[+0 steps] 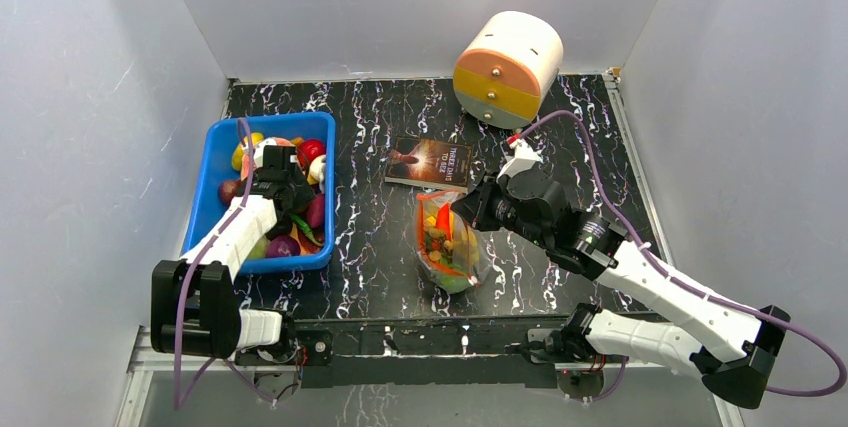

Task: Place the food in the zip-top bag and seal the zipper
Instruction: Pick up the fake vegetable from the bin.

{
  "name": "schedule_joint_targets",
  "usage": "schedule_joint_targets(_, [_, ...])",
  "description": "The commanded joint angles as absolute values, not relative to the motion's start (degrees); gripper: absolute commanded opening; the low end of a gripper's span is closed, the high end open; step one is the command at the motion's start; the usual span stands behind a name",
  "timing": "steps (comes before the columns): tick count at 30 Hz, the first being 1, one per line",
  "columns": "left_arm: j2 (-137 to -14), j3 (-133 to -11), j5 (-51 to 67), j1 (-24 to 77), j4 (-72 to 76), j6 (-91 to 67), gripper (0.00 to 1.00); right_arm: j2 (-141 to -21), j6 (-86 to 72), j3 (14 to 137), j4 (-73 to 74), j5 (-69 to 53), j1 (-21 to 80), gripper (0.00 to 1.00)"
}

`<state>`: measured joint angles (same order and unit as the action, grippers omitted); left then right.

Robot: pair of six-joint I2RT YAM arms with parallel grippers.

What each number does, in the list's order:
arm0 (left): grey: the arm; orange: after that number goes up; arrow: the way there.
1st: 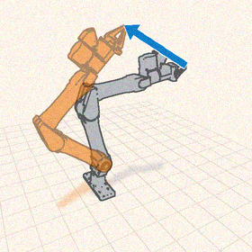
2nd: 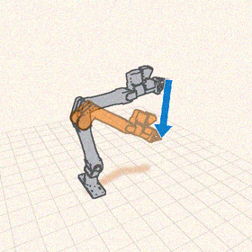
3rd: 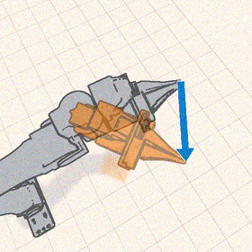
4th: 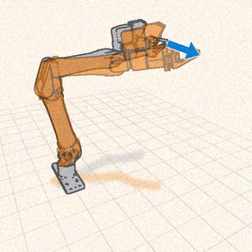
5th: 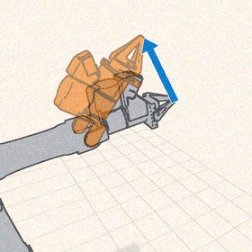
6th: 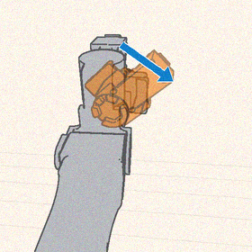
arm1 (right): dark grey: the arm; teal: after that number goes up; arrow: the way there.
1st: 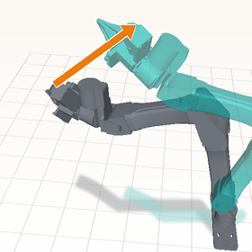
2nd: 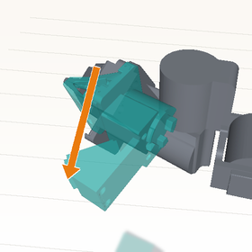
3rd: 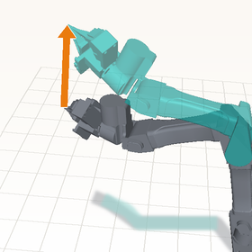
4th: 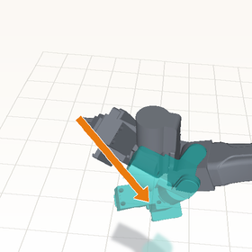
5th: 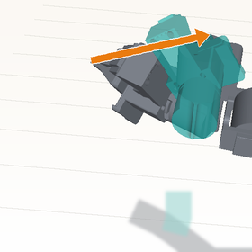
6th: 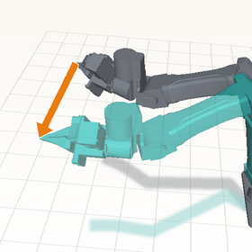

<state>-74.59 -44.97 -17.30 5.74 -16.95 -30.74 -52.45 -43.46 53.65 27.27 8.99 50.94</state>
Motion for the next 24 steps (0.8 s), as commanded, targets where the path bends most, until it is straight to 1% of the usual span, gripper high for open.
schedule_joint_targets(1, [-74.3, -44.84, -17.45, 5.36, -16.83, -31.4, 0.48, -50.97, -43.46, 54.04, 21.66, 8.88, 51.02, 0.0])
schedule_joint_targets(6, [-73.4, -43.75, -16.75, 5.36, -16.92, -32.51, 0.41, -50.88, -43.47, 53.86, 21.52, 8.88, 50.96, 0.0])
schedule_joint_targets(9, [-72.72, -43.49, -16.74, 5.36, -17.19, -32.37, 0.34, -50.84, -43.34, 53.94, 22.04, 9.73, 50.98, 0.0])
schedule_joint_targets(24, [-68.14, -48.0, -18.85, 5.36, -21.93, -27.24, 0.2, -50.46, -42.49, 54.17, 23.07, 11.65, 50.97, 0.0])
